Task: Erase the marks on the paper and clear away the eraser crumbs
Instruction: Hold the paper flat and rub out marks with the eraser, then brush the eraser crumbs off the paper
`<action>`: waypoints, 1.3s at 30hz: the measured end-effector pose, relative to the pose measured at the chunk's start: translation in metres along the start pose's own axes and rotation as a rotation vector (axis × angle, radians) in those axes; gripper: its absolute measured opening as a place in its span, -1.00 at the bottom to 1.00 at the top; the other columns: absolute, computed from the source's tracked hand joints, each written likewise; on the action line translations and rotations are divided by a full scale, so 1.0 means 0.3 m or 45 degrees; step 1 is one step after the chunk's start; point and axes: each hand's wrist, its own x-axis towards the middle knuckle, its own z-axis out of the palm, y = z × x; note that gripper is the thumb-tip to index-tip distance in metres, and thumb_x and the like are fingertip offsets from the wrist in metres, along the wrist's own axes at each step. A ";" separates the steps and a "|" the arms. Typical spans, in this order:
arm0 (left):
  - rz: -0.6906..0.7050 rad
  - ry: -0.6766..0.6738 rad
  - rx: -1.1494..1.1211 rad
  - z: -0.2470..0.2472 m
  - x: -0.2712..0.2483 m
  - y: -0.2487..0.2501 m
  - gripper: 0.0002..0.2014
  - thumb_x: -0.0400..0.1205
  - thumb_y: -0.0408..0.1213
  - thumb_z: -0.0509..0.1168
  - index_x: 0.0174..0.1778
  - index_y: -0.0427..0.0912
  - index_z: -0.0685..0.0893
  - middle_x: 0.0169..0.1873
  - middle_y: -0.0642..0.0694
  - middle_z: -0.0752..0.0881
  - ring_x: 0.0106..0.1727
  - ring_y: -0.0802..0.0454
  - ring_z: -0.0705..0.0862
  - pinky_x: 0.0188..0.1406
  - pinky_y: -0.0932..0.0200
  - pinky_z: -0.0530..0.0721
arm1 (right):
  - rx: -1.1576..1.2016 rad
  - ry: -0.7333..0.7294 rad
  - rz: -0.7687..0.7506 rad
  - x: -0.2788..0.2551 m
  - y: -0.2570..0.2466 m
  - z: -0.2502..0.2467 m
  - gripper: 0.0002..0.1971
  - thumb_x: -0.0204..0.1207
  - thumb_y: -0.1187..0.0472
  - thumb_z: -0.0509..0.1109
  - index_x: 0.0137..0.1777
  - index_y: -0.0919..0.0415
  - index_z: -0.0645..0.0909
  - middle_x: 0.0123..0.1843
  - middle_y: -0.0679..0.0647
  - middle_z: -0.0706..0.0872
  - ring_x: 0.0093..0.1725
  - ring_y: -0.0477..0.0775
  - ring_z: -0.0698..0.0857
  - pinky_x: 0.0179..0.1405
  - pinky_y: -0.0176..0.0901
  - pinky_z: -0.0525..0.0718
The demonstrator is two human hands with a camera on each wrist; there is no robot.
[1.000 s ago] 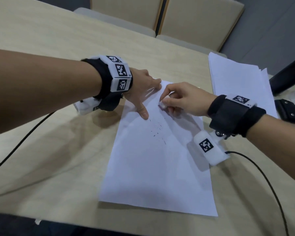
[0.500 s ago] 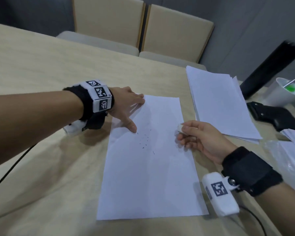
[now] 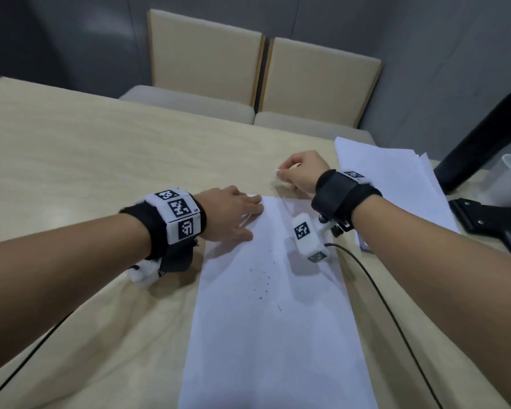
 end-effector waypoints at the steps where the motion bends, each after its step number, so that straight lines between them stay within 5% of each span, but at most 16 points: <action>1: 0.001 0.005 -0.002 0.003 0.001 -0.001 -0.36 0.68 0.14 0.14 0.66 0.02 0.21 0.70 0.06 0.12 0.56 -0.15 0.29 0.46 -0.09 0.42 | 0.021 -0.009 0.009 0.016 -0.007 0.019 -0.87 0.47 0.27 0.49 -0.29 0.11 0.69 -0.44 0.02 0.63 -0.45 0.00 0.59 -0.47 -0.27 0.69; 3: 0.006 0.018 -0.009 0.007 0.004 -0.005 -0.36 0.68 0.14 0.13 0.67 0.04 0.18 0.71 0.07 0.09 0.59 -0.14 0.26 0.47 -0.08 0.41 | 0.067 -0.057 0.063 0.036 -0.012 0.047 -0.84 0.48 0.32 0.45 -0.31 0.11 0.71 -0.39 0.10 0.68 -0.47 0.01 0.56 -0.25 -0.10 0.78; 10: 0.003 0.037 -0.004 0.016 -0.006 -0.002 -0.42 0.69 0.14 0.09 0.61 0.00 0.27 0.70 0.06 0.13 0.59 -0.16 0.25 0.41 -0.13 0.46 | 0.120 -0.030 0.086 -0.104 0.052 -0.050 -0.76 0.51 0.37 0.38 0.16 0.26 0.69 -0.13 0.19 0.78 -0.44 -0.02 0.64 -0.37 -0.25 0.62; 12: 0.002 0.037 -0.045 0.020 -0.009 -0.002 -0.48 0.72 0.09 0.07 0.57 -0.05 0.32 0.70 0.04 0.14 0.61 -0.14 0.25 0.43 -0.14 0.44 | 0.049 -0.054 0.005 -0.263 0.083 -0.121 -0.76 0.57 0.28 0.36 0.22 0.15 0.68 -0.04 0.11 0.82 -0.28 -0.01 0.72 -0.33 -0.35 0.59; 14: 0.012 0.029 -0.108 0.019 -0.016 -0.001 -0.53 0.75 0.01 0.02 0.54 -0.12 0.36 0.68 -0.03 0.20 0.62 -0.12 0.26 0.46 -0.14 0.41 | -0.116 -0.174 -0.110 -0.473 0.120 -0.186 -0.75 0.63 0.15 0.33 0.27 0.01 0.66 0.11 -0.08 0.82 -0.01 -0.16 0.76 -0.08 -0.45 0.59; 16: 0.010 0.034 -0.119 0.021 -0.026 0.007 -0.54 0.77 -0.03 -0.03 0.50 -0.19 0.38 0.59 -0.10 0.33 0.58 -0.12 0.33 0.44 -0.12 0.42 | -0.483 -0.371 -0.225 -0.690 0.171 -0.219 -0.63 0.63 -0.10 0.22 0.42 -0.20 0.53 0.39 -0.33 0.63 0.32 -0.42 0.58 0.22 -0.58 0.45; 18: 0.002 0.040 -0.092 0.027 -0.033 0.015 -0.52 0.77 0.01 -0.08 0.48 -0.23 0.35 0.53 -0.13 0.36 0.54 -0.12 0.34 0.36 -0.07 0.46 | -0.870 -0.460 -0.372 -0.875 0.209 -0.211 -0.43 0.62 -0.31 -0.02 0.56 -0.16 0.40 0.60 -0.29 0.39 0.50 -0.35 0.47 0.39 -0.51 0.30; 21: -0.073 -0.080 -0.013 0.039 -0.041 0.043 -0.30 0.73 0.17 -0.16 0.69 -0.23 0.00 0.72 -0.15 -0.02 0.72 -0.10 -0.01 0.62 -0.08 0.18 | -1.022 -0.493 -0.502 -1.054 0.277 -0.150 -0.29 0.63 -0.31 -0.19 0.64 0.06 0.31 0.53 -0.07 0.52 0.47 -0.09 0.59 0.27 -0.29 0.41; 23: -0.136 -0.098 -0.001 0.049 -0.043 0.076 -0.19 0.69 0.26 -0.20 0.71 -0.25 -0.14 0.72 -0.17 -0.16 0.73 -0.10 -0.14 0.67 -0.09 0.02 | -1.034 -0.546 -0.526 -1.104 0.318 -0.110 -0.26 0.60 -0.29 -0.04 0.71 0.09 0.14 0.58 0.00 0.48 0.58 -0.04 0.37 0.41 -0.21 0.25; 25: -0.215 -0.060 -0.033 0.068 -0.046 0.121 -0.10 0.63 0.38 -0.23 0.71 -0.23 -0.21 0.72 -0.16 -0.22 0.73 -0.10 -0.21 0.68 -0.13 -0.08 | -1.042 -0.564 -0.494 -1.121 0.334 -0.097 -0.27 0.55 -0.30 0.07 0.64 0.09 0.29 0.61 0.04 0.47 0.61 -0.05 0.29 0.43 -0.14 0.15; 27: -0.257 -0.041 -0.114 0.090 -0.062 0.187 -0.06 0.58 0.43 -0.25 0.70 -0.18 -0.27 0.71 -0.15 -0.28 0.72 -0.10 -0.28 0.68 -0.18 -0.18 | -1.057 -0.533 -0.444 -1.127 0.327 -0.099 -0.30 0.61 -0.30 -0.08 0.58 0.12 0.42 0.62 0.03 0.47 0.59 -0.10 0.33 0.42 -0.09 0.19; 34: -0.004 -0.192 -0.557 0.085 -0.265 0.526 -0.14 0.66 0.32 -0.22 0.68 -0.19 -0.36 0.68 -0.07 -0.37 0.68 0.01 -0.40 0.67 -0.01 -0.32 | -1.019 -0.460 -0.417 -1.145 0.331 -0.113 -0.27 0.61 -0.33 -0.11 0.55 0.13 0.45 0.60 0.01 0.48 0.61 -0.09 0.29 0.41 -0.24 0.17; 37: 0.012 -0.146 -0.727 0.015 -0.309 0.508 -0.22 0.71 0.21 -0.16 0.69 -0.16 -0.33 0.69 0.01 -0.32 0.68 0.12 -0.35 0.60 0.21 -0.29 | -1.021 -0.435 -0.400 -1.158 0.333 -0.155 -0.28 0.62 -0.35 -0.13 0.51 0.10 0.48 0.57 -0.04 0.51 0.61 -0.17 0.21 0.39 -0.37 0.16; 39: -0.027 -0.061 -0.559 0.011 -0.313 0.420 -0.24 0.74 0.13 -0.09 0.70 -0.20 -0.29 0.70 -0.04 -0.30 0.70 0.07 -0.32 0.61 0.21 -0.25 | -0.995 -0.487 -0.337 -1.163 0.334 -0.180 -0.28 0.62 -0.35 -0.12 0.49 0.08 0.53 0.57 -0.07 0.52 0.61 -0.17 0.24 0.39 -0.41 0.18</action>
